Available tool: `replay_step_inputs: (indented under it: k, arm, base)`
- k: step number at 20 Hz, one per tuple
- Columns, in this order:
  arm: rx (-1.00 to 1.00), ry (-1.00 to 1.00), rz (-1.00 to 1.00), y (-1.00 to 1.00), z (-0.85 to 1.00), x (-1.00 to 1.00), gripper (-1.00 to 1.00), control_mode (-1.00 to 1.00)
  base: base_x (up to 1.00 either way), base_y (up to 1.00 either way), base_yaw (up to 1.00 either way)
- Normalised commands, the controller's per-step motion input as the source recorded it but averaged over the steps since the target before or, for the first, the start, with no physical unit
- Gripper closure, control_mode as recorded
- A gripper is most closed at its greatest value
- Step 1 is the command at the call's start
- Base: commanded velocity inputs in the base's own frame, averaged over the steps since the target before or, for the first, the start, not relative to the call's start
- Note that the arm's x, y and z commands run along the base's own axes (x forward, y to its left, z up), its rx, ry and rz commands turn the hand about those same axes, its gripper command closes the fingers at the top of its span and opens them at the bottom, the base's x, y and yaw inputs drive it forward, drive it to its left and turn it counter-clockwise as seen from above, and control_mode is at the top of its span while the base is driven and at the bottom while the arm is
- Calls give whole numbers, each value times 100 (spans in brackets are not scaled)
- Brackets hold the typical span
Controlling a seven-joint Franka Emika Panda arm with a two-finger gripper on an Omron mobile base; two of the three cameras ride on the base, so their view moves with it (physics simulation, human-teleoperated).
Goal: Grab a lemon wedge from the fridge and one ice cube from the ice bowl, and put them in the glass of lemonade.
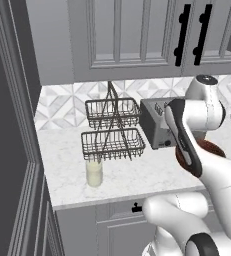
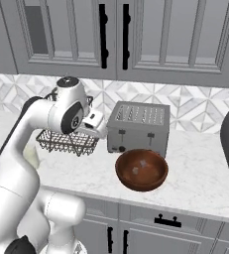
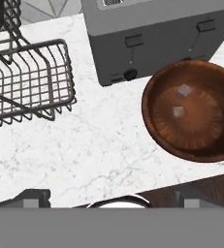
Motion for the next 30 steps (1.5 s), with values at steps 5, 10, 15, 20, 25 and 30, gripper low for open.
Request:
replay_step_inputs:
  k: [5, 10, 15, 20, 25, 30]
  arm:
    - [-1, -11, -23, -70, -60, 0, -100, -100]
    - [-1, -9, -23, -74, -55, 6, -100, -100]
    - [0, 0, -24, -62, -19, 27, -100, -100]
    - [1, 0, -12, -52, -1, 13, -100, -100]
    - [1, 10, -2, -19, -17, 5, -100, -100]
    - [12, 13, 0, -8, -16, 26, -100, -100]
  base:
    - [0, 0, 0]
    - [0, 0, 0]
    - [0, 0, 0]
    - [0, 0, 0]
    - [0, 0, 0]
    - [0, 0, 0]
